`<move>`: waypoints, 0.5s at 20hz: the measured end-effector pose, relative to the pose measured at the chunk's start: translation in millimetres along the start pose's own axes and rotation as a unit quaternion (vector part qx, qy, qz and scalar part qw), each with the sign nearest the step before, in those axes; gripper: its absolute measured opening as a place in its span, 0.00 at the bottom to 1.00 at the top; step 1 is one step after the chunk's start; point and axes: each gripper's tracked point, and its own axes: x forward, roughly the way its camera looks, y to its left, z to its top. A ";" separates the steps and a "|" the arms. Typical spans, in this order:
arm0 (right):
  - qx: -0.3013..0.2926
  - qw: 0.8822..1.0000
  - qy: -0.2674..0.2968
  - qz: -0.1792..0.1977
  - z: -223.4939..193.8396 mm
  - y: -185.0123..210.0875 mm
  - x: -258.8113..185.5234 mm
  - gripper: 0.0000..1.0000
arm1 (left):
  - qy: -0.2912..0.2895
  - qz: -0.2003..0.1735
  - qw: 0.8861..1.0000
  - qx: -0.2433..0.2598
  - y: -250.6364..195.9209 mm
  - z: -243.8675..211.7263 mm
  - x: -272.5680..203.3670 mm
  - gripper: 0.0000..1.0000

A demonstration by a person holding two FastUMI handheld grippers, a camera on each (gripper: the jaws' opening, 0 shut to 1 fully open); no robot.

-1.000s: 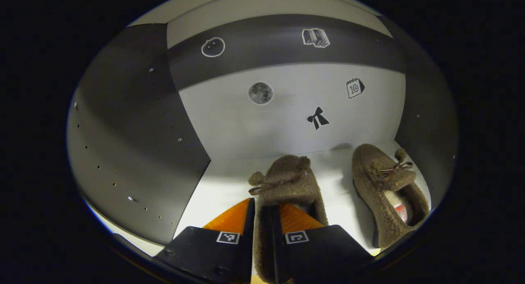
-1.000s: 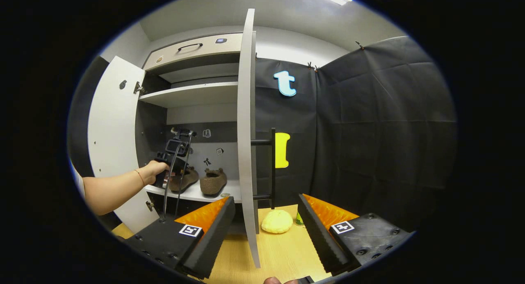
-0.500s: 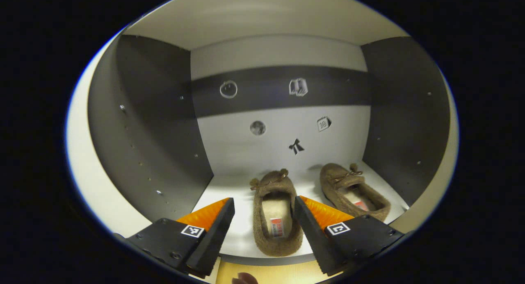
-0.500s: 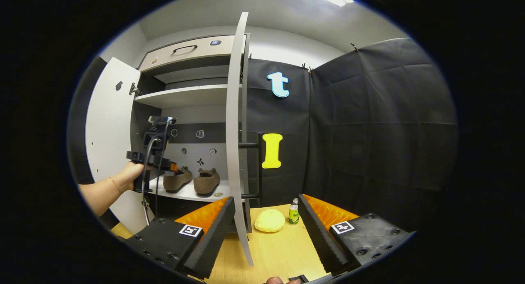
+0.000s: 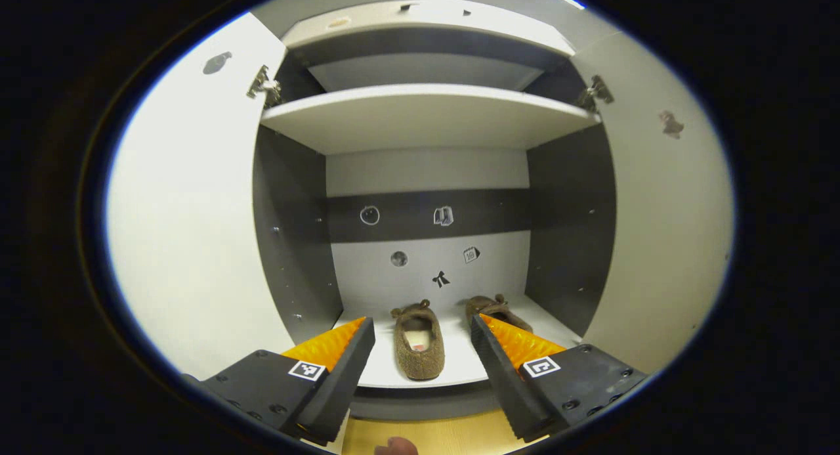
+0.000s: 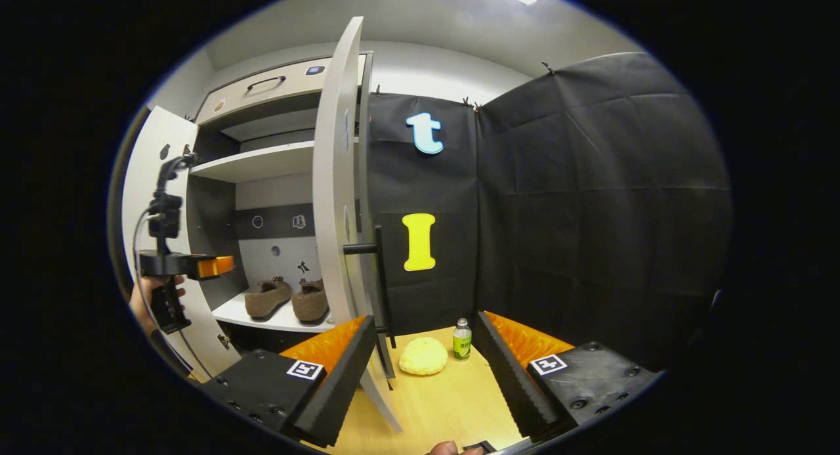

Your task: Grab one shoe with the right hand and put it into the shoe cabinet, grab the other shoe with the left hand and put it into the shoe cabinet; then close the right door with the right hand and the left door with the left hand.

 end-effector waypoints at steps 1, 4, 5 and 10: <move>0.002 1.000 -0.001 -0.007 0.9 -5.1 4.2 0.98 | -0.006 -0.002 1.000 -0.009 0.5 0.3 -13.8 0.96; 0.006 1.000 -0.007 -0.025 7.8 -18.9 11.7 0.98 | -0.006 0.001 1.000 -0.022 12.6 -7.8 -50.0 0.94; 0.002 0.999 -0.012 -0.031 10.4 -22.6 14.8 0.98 | -0.007 0.002 1.000 -0.020 16.3 -11.4 -59.0 0.94; -0.010 0.999 -0.018 -0.041 15.3 -37.9 37.9 0.98 | -0.014 -0.019 1.000 -0.011 23.3 -21.4 -102.2 0.94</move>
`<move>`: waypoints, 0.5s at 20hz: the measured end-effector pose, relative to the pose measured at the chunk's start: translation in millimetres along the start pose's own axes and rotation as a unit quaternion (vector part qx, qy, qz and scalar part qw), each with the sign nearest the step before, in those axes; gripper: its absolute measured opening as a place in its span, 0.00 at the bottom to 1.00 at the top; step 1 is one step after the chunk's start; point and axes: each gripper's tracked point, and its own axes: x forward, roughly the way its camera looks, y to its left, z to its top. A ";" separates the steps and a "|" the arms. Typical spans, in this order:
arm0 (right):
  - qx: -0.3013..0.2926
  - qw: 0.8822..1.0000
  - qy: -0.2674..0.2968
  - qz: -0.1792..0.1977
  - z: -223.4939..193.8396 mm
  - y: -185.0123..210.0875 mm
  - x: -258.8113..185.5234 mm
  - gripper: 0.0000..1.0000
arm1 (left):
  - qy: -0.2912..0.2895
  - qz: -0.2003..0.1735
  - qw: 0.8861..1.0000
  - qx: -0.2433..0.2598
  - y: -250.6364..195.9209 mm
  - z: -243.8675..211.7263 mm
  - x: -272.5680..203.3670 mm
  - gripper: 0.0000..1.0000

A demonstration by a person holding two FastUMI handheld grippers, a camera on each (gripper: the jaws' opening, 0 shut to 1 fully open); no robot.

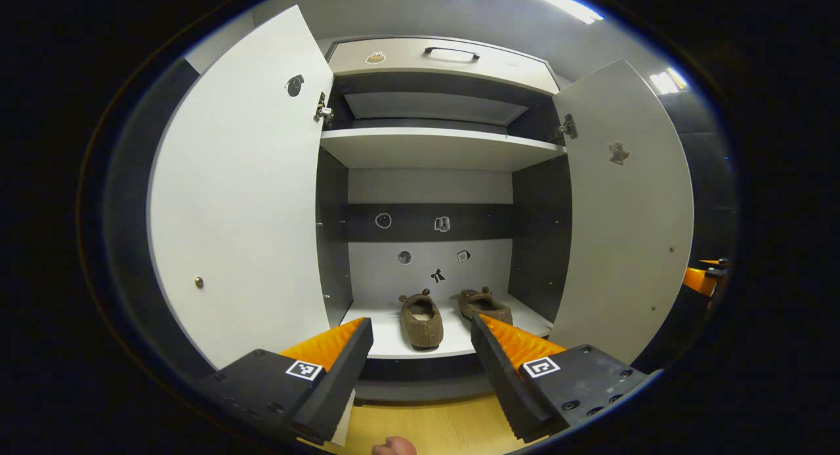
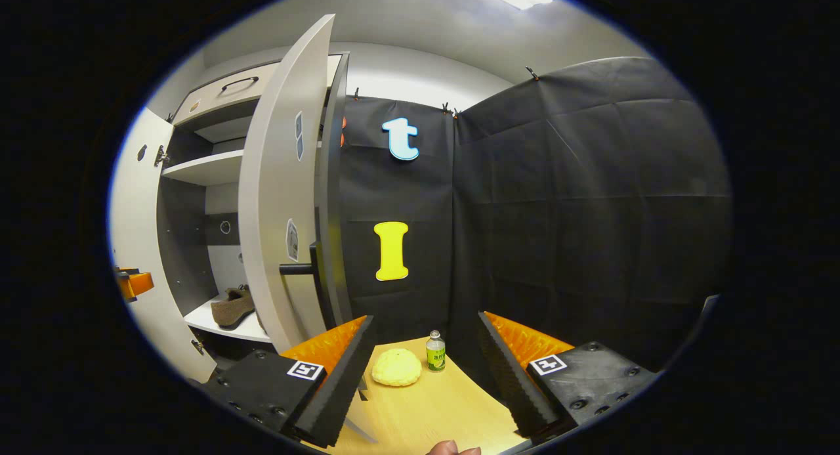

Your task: Grab one shoe with the right hand and put it into the shoe cabinet, grab the other shoe with the left hand and put it into the shoe cabinet; then close the right door with the right hand and the left door with the left hand.

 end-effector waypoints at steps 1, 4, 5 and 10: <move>0.003 1.000 0.005 0.004 -2.9 1.6 4.2 0.98 | 0.001 0.000 1.000 0.001 3.5 -2.3 -8.5 0.95; 0.005 1.000 0.010 0.009 -8.5 7.1 17.1 0.98 | 0.005 0.002 1.000 -0.012 11.1 -6.1 -33.5 0.94; 0.002 1.000 0.010 0.007 -9.6 8.2 20.5 0.98 | 0.004 0.000 1.000 -0.012 14.5 -4.1 -46.3 0.94; 0.009 1.000 0.009 -0.001 -6.9 14.3 22.6 0.96 | 0.005 0.012 1.000 -0.015 33.4 -13.6 -70.1 0.95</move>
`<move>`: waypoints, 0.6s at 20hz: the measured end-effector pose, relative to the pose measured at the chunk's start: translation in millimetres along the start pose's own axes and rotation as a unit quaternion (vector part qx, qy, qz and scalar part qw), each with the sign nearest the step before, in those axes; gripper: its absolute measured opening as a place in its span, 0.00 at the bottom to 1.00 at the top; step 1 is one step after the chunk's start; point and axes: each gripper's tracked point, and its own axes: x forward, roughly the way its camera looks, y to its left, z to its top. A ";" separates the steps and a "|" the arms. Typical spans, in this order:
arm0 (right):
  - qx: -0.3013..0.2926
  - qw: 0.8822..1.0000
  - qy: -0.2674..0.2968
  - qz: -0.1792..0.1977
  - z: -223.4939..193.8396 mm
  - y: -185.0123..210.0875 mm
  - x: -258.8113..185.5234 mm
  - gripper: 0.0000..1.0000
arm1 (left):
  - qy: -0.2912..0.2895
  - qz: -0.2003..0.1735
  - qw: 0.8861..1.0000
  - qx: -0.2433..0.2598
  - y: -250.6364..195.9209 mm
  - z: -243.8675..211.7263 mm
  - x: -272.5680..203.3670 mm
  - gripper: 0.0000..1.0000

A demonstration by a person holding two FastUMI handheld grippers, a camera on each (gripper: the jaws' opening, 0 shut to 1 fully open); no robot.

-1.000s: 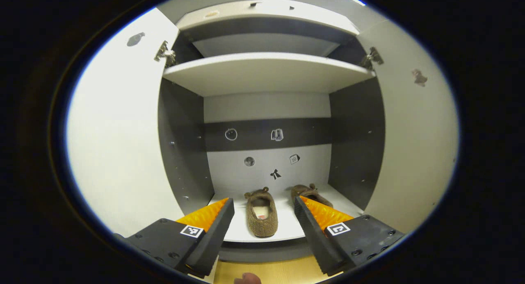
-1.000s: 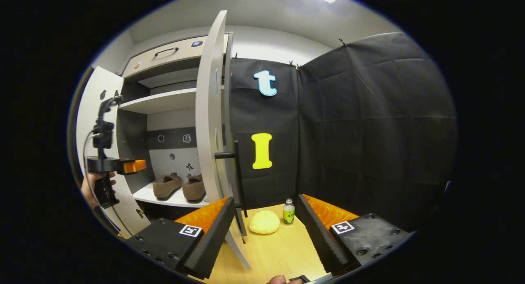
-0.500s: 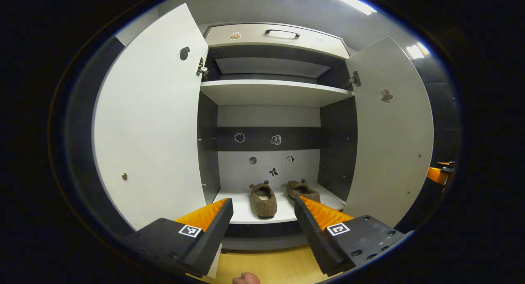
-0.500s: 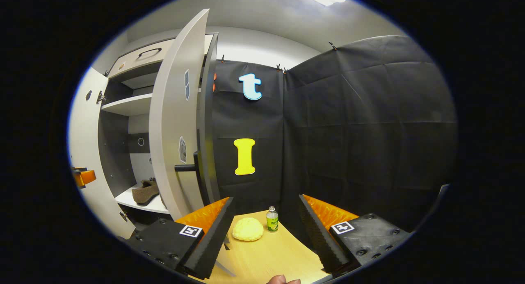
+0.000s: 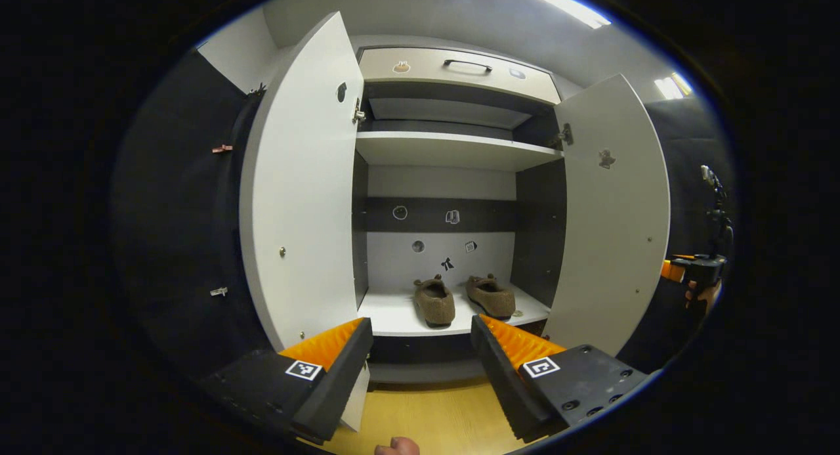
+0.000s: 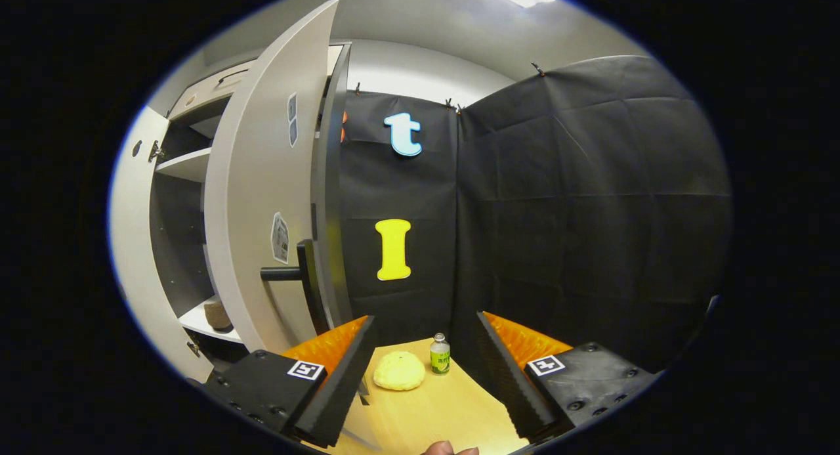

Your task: Grab one shoe with the right hand and put it into the shoe cabinet, grab the other shoe with the left hand and put it into the shoe cabinet; then close the right door with the right hand and the left door with the left hand.

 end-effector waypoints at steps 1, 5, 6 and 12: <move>0.005 1.000 0.004 0.000 -1.5 1.3 -0.6 0.97 | 0.000 0.000 1.000 -0.002 2.2 -0.7 -1.8 0.95; 0.003 1.000 0.002 -0.012 -1.3 1.0 -2.3 1.00 | 0.007 -0.004 1.000 -0.010 8.3 -9.4 -7.0 0.95; 0.005 1.000 0.002 -0.014 -1.6 2.2 -3.6 0.98 | 0.007 -0.005 1.000 -0.010 10.2 -10.3 -9.6 0.95; 0.009 1.000 0.006 0.004 -6.1 33.3 -18.3 0.97 | 0.002 0.005 1.000 0.001 27.4 -9.0 -19.3 0.95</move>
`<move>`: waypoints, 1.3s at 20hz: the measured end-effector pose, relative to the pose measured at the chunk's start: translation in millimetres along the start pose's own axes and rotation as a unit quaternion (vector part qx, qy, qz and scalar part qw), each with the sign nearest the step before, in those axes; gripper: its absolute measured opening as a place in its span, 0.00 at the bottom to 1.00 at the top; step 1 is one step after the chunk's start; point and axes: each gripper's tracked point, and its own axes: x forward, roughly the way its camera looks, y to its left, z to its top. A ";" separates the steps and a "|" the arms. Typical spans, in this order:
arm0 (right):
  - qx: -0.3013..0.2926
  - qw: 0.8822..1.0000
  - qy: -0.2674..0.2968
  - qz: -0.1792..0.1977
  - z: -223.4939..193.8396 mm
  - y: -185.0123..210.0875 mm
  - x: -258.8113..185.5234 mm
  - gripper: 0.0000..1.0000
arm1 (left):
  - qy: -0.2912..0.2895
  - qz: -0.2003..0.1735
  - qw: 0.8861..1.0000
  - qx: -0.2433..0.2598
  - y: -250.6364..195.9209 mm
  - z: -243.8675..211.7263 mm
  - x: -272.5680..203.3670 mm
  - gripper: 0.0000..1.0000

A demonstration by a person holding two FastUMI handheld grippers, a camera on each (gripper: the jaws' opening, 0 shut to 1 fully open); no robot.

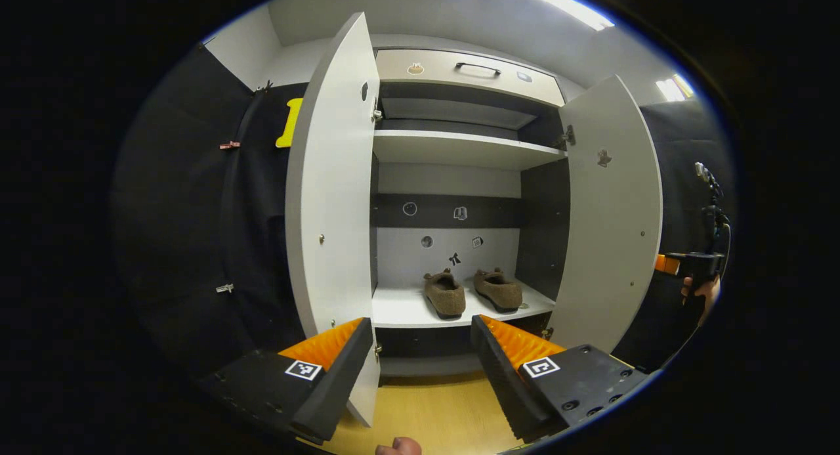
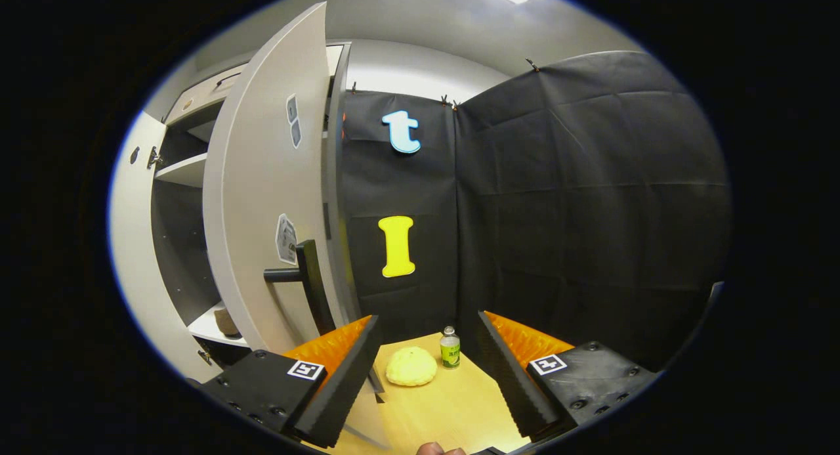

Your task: Grab one shoe with the right hand and put it into the shoe cabinet, grab the other shoe with the left hand and put it into the shoe cabinet; then close the right door with the right hand and the left door with the left hand.

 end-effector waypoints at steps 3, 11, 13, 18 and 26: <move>-0.001 1.000 0.001 0.021 -3.0 23.1 -8.3 0.98 | -0.004 0.006 1.000 0.000 8.2 3.5 -5.7 0.95; 0.006 0.994 0.019 0.105 -19.2 109.9 -23.2 0.98 | -0.005 0.027 1.000 0.002 29.1 5.6 -25.0 0.95; 0.004 0.991 0.026 0.135 -27.5 140.9 -30.0 0.98 | -0.003 0.037 0.999 0.000 39.3 4.5 -29.8 0.95; -0.002 0.977 0.047 0.210 -47.4 210.3 -65.1 0.98 | 0.003 0.062 0.998 -0.001 69.8 2.8 -44.0 0.95; -0.012 0.973 0.040 0.226 -47.7 232.1 -100.0 0.98 | -0.007 0.106 0.994 0.014 142.9 11.9 -44.4 0.94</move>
